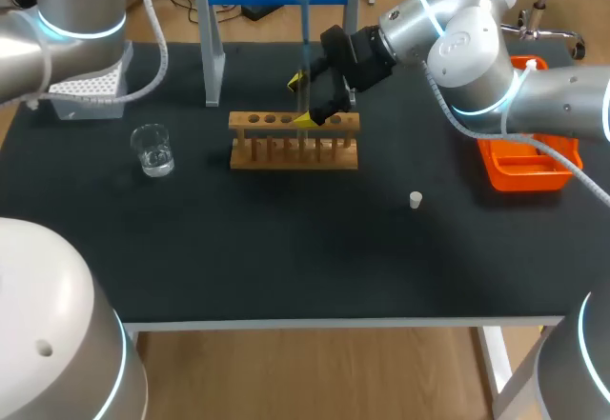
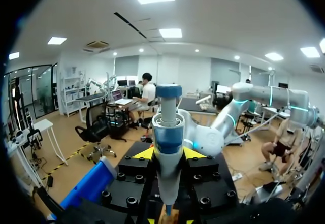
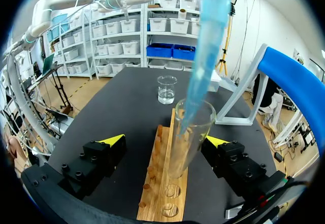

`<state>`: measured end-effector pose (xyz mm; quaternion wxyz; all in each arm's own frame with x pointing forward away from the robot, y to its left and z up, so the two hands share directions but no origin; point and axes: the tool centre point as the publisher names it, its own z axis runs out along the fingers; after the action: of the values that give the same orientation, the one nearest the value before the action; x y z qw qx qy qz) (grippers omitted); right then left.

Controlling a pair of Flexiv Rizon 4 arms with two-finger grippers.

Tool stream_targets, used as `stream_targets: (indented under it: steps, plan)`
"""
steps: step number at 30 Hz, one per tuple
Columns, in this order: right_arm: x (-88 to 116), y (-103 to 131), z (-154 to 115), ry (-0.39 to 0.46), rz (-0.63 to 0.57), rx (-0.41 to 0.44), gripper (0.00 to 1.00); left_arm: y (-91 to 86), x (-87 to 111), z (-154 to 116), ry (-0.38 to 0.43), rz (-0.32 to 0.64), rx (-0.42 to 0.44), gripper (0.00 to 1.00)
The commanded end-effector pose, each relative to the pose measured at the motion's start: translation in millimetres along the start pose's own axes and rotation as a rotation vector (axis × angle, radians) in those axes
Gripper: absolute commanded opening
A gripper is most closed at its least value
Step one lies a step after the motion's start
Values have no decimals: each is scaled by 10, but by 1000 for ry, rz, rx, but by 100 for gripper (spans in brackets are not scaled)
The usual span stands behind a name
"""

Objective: Invert the test tube, pick up the pipette, mount the tip to pipette, aspirate from beaker and dispense into the tube, eject the tip, return the pipette, and cap with the stopper.

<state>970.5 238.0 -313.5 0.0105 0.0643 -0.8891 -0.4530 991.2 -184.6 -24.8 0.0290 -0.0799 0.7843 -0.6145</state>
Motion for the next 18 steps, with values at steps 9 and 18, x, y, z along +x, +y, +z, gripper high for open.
stream_targets:
  steps: [9, 18]
  plan:
    - [-2, 4, -14, 3, 1, 3, 100, 23, 59, -62, -19, -8, -9, 0]
    - [-2, 4, -14, 3, 1, 3, 100, 58, 7, -32, -19, -6, -23, 0]
